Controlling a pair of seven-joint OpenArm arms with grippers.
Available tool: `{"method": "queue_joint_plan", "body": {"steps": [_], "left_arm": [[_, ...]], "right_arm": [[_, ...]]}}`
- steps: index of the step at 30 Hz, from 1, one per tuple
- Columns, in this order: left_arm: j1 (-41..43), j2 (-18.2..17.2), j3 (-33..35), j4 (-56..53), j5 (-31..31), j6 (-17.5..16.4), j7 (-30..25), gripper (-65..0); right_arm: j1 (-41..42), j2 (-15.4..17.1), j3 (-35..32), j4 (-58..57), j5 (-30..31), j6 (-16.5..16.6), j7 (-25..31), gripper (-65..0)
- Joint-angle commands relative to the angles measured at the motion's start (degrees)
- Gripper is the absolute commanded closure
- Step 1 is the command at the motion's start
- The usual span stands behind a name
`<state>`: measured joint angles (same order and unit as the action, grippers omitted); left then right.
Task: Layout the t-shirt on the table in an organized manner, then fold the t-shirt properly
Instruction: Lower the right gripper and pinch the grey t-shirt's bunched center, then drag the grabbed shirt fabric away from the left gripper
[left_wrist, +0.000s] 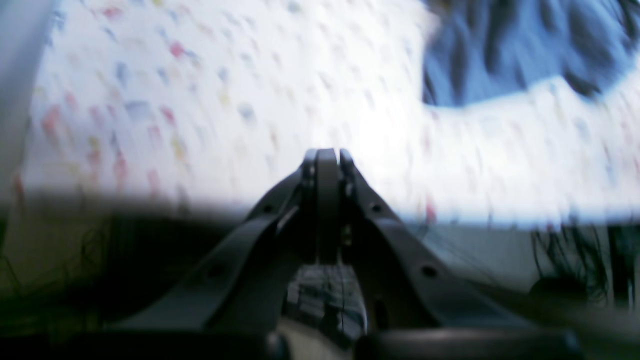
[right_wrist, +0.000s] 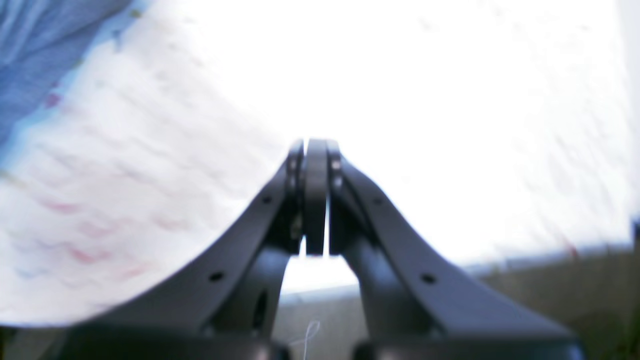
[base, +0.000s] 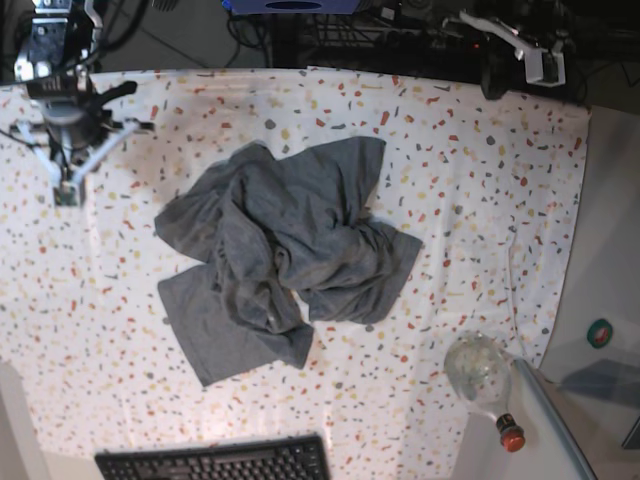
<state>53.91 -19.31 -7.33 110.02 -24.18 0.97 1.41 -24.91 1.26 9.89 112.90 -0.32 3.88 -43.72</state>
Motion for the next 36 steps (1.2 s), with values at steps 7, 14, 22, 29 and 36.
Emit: {"method": "queue_joint_plan", "body": {"steps": [7, 14, 22, 29, 36], "left_arm": [[-17.65, 5.20, -14.51, 1.24, -0.21, -0.31, 27.12, 0.0], [-28.02, 11.18, -29.81, 1.24, -0.21, -4.62, 43.29, -2.5], [-27.84, 11.44, -28.84, 0.97, -0.21, -7.43, 43.12, -26.0], [-27.84, 11.53, -28.67, -1.05, -0.21, -7.43, 43.12, -26.0], [-28.11, 11.53, -28.67, -3.60, 0.14, -7.43, 43.03, -25.8]], "right_arm": [[16.60, -0.33, -16.79, -1.12, 0.10, -0.32, -5.64, -12.2], [21.79, -0.77, -28.66, -7.89, 0.01, -9.90, -5.29, -48.5], [24.86, -0.86, -35.34, -22.31, 0.10, -18.34, 4.30, -45.5], [26.62, -1.21, -35.16, -28.37, 0.36, -19.92, 7.72, -44.7], [26.09, -0.77, -34.73, -23.63, 0.36, -19.66, 7.46, 0.0]]}}
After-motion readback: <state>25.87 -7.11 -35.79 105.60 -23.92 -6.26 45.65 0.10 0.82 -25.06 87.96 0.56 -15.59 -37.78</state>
